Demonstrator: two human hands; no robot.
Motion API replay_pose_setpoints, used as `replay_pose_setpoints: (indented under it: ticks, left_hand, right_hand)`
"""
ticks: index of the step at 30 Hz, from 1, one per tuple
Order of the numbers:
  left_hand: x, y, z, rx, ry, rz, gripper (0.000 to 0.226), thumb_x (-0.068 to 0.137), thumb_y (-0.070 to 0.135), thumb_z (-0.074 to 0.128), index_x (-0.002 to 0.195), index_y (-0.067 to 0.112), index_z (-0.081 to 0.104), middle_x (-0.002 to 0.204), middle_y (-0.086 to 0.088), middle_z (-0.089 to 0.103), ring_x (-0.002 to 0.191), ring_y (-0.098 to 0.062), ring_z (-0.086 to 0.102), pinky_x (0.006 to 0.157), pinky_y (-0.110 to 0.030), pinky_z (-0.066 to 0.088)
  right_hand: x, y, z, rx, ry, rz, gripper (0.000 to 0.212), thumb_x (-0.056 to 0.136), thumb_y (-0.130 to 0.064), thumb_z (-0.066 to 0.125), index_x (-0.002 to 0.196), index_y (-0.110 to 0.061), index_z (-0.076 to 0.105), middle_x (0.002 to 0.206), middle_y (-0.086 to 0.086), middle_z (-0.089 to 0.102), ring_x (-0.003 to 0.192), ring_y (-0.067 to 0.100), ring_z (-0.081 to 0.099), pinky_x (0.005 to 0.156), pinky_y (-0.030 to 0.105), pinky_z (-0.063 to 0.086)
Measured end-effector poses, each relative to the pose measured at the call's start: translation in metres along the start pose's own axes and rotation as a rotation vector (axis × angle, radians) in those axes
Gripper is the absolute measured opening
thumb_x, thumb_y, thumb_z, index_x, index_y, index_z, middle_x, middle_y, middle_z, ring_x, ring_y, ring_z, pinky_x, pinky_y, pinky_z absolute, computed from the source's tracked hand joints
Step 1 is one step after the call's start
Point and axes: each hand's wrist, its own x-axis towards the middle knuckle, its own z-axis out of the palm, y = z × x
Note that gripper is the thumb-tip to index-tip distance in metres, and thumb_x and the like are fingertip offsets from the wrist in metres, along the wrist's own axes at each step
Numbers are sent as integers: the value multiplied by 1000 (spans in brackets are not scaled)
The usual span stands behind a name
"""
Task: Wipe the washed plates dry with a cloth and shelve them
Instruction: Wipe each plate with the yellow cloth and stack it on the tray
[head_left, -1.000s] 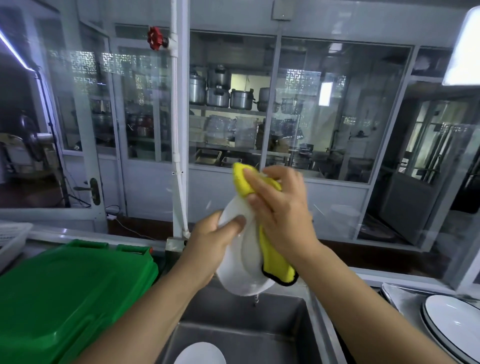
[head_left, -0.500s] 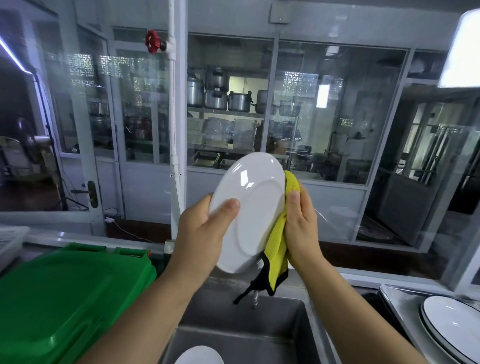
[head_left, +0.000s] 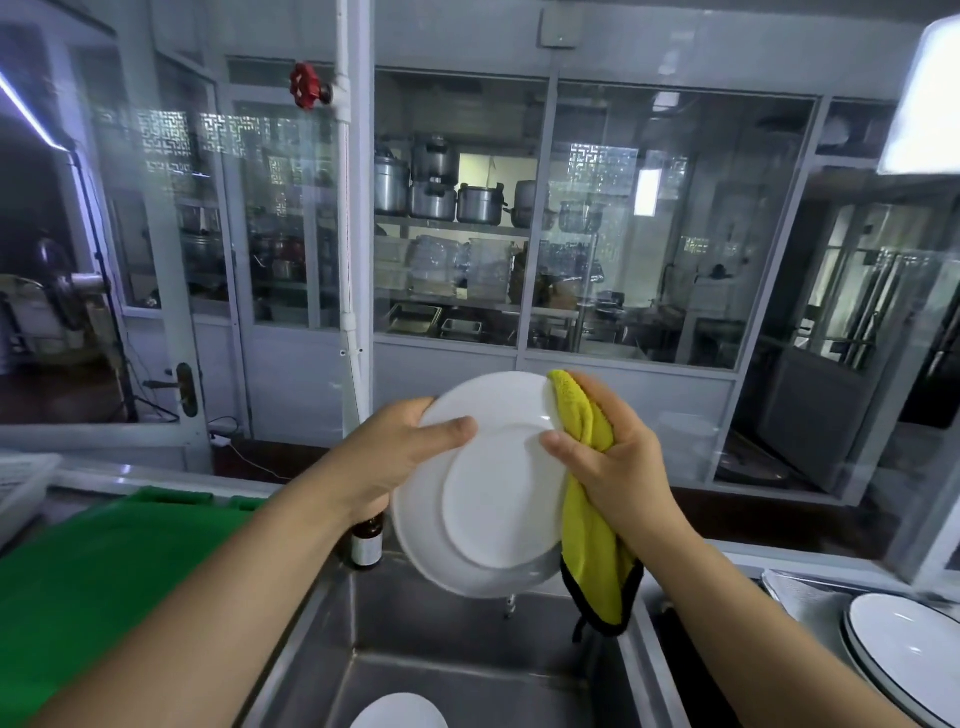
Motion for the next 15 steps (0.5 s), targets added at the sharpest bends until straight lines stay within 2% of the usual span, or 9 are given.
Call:
replay_pose_setpoints:
  ticks: [3, 6, 9, 12, 15]
  left_hand:
    - [0, -4, 4, 26, -3, 27, 38, 71, 30, 66, 105, 14, 65, 98, -9, 74, 90, -29, 70, 85, -47, 54]
    - [-2, -6, 14, 88, -16, 71, 28, 76, 33, 74, 99, 17, 69, 97, -11, 74, 90, -32, 70, 88, -53, 51]
    - [-5, -7, 21, 138, -19, 106, 33, 75, 42, 71, 97, 17, 71, 98, -18, 72, 94, -39, 67, 90, -58, 47]
    - [-8, -4, 19, 98, 56, 131, 28, 75, 32, 68, 94, 13, 71, 95, -17, 72, 90, -37, 68, 88, -56, 48]
    - [-10, -3, 17, -13, 150, 143, 17, 75, 25, 71, 88, 15, 73, 90, -14, 74, 84, -31, 70, 87, -56, 51]
  right_hand:
    - [4, 3, -4, -300, 21, -187, 55, 76, -56, 69, 126, -45, 49, 99, -14, 54, 88, 2, 53, 76, 19, 44]
    - [12, -7, 1, -546, -31, -452, 53, 84, -61, 54, 131, -36, 53, 101, -6, 55, 86, 12, 56, 67, 31, 49]
    - [18, -16, 5, -640, -94, -630, 52, 87, -62, 49, 129, -31, 55, 102, 0, 58, 85, 18, 59, 65, 31, 50]
    - [20, -12, 1, -530, -116, -525, 56, 85, -65, 50, 132, -36, 52, 101, -1, 55, 89, 14, 56, 70, 30, 48]
    - [15, -1, 0, -302, -41, -285, 53, 81, -60, 61, 131, -51, 46, 107, -2, 55, 97, 8, 55, 83, 28, 47]
